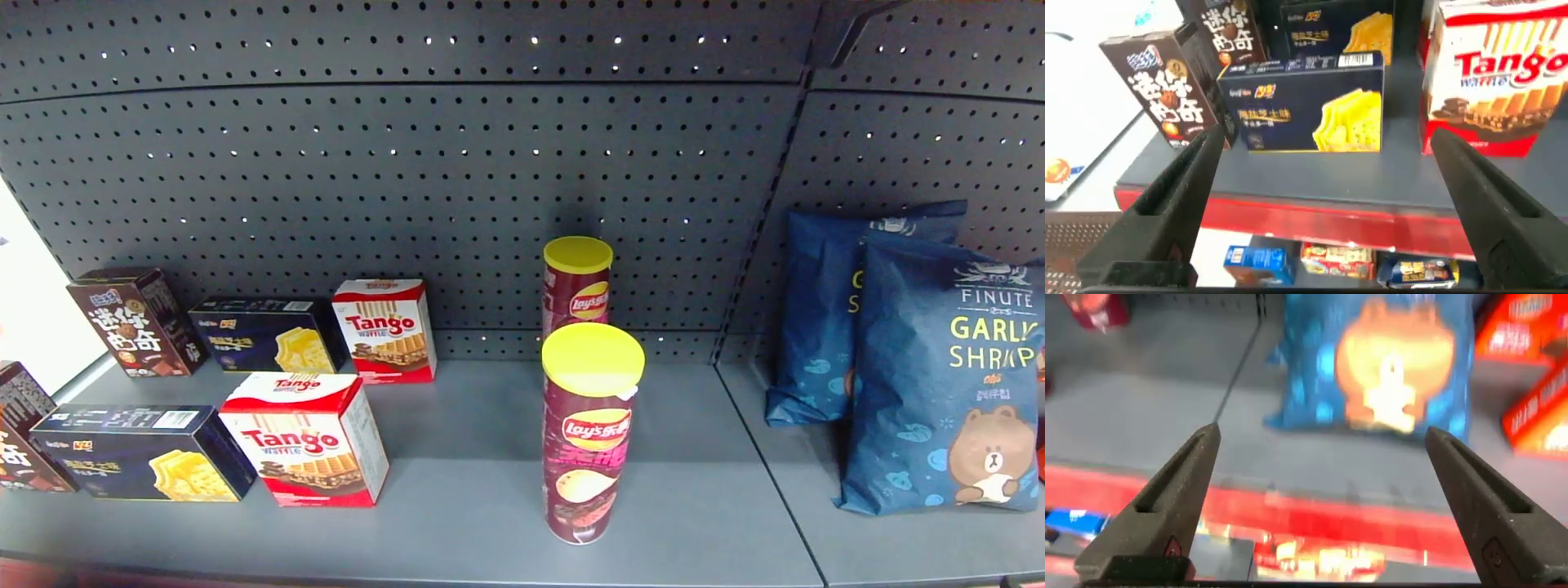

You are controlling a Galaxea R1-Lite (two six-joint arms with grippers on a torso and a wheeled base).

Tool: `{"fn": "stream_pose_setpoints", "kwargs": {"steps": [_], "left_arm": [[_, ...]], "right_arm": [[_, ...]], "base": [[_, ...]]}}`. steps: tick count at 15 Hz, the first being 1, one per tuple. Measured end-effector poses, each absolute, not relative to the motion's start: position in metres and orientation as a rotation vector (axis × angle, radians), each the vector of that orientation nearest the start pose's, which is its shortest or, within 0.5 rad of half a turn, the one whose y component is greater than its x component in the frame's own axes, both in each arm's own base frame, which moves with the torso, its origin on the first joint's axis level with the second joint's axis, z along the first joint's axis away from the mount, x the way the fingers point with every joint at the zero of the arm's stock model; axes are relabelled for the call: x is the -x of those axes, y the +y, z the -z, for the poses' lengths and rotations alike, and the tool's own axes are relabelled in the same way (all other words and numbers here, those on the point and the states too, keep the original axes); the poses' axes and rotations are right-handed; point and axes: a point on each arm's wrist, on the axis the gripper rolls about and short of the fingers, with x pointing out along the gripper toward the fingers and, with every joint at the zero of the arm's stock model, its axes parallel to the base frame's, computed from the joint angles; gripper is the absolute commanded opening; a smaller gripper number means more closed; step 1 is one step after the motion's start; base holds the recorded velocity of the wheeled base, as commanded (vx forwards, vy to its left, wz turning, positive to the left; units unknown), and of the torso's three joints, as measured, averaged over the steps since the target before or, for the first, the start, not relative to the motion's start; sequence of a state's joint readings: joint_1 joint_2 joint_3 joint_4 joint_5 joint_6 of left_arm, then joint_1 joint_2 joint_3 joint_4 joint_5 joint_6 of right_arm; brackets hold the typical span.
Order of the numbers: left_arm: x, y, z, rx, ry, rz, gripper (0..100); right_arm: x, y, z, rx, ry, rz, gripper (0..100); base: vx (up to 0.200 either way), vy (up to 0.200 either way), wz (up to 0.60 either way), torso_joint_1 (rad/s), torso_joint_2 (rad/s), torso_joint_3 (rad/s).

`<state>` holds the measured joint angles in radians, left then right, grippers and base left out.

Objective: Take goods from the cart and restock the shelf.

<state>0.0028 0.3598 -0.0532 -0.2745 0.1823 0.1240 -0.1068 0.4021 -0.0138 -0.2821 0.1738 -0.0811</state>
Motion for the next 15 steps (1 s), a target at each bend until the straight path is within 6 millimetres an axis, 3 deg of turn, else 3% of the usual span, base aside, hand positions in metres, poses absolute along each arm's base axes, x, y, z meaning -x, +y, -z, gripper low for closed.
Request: {"fn": "stream_pose_setpoints", "kwargs": {"steps": [4,11,13,15], "left_arm": [[0.013,0.004,-0.083,-0.112,0.153,-0.160,100],[0.024,0.004,-0.083,0.043,0.013,-0.162,100],[0.024,0.001,-0.083,0.056,-0.009,-0.050,100],[0.023,-0.002,-0.081,-0.045,-0.008,0.103,100]], "right_arm": [[0.010,0.003,-0.087,0.060,0.077,0.076,100],[0.016,0.002,-0.077,-0.004,0.083,0.152,100],[0.016,0.002,-0.077,-0.006,0.081,0.145,100],[0.016,0.003,-0.077,-0.006,0.080,0.142,100]], "base": [[0.000,0.000,0.00,0.000,0.00,0.000],[0.000,0.000,0.00,0.000,0.00,0.000],[0.000,0.000,0.00,0.000,0.00,0.000],[0.000,0.000,0.00,0.000,0.00,0.000]]}}
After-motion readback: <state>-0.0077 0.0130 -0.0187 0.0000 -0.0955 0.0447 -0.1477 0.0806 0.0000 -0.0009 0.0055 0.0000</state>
